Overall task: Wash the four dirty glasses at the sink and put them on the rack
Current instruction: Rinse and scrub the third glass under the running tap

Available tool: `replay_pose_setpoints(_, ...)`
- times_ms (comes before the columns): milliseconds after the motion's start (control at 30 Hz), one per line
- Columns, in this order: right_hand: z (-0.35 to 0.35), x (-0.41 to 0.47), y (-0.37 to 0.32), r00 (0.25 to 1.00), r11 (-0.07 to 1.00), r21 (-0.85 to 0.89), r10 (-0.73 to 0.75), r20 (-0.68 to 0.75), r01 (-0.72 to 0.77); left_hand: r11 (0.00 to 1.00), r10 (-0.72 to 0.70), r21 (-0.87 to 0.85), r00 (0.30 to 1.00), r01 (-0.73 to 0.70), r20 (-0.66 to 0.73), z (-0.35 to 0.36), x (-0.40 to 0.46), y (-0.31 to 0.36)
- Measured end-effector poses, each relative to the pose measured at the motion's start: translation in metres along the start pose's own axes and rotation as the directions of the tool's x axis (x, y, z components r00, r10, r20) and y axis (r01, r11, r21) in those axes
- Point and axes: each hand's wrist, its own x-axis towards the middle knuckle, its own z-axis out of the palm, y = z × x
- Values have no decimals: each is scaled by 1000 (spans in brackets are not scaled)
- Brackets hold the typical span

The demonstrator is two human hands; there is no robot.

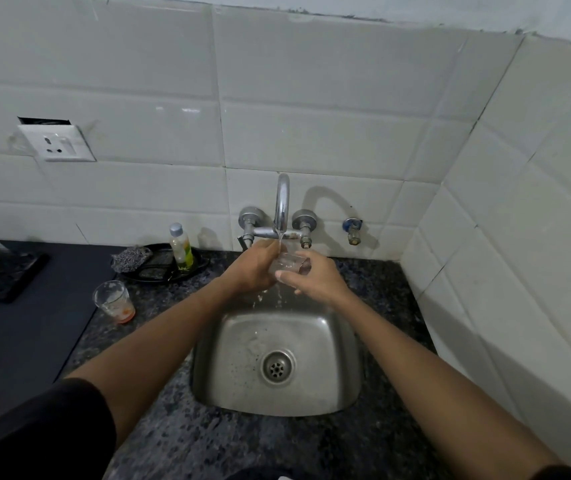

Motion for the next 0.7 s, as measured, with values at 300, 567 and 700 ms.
replay_pose_setpoints(300,2,0,-3,994,986,128,100,39,-104,999,33,11,999,-33,-26,1,0,-3)
replay_pose_setpoints(567,5,-4,-6,997,1000,25,-9,-74,10,1000,-6,1,999,6,-37,3,2,-9)
replay_pose_setpoints(700,5,-2,-6,985,990,-74,-125,-120,116,995,-87,-52,996,87,-7,9,1,-8)
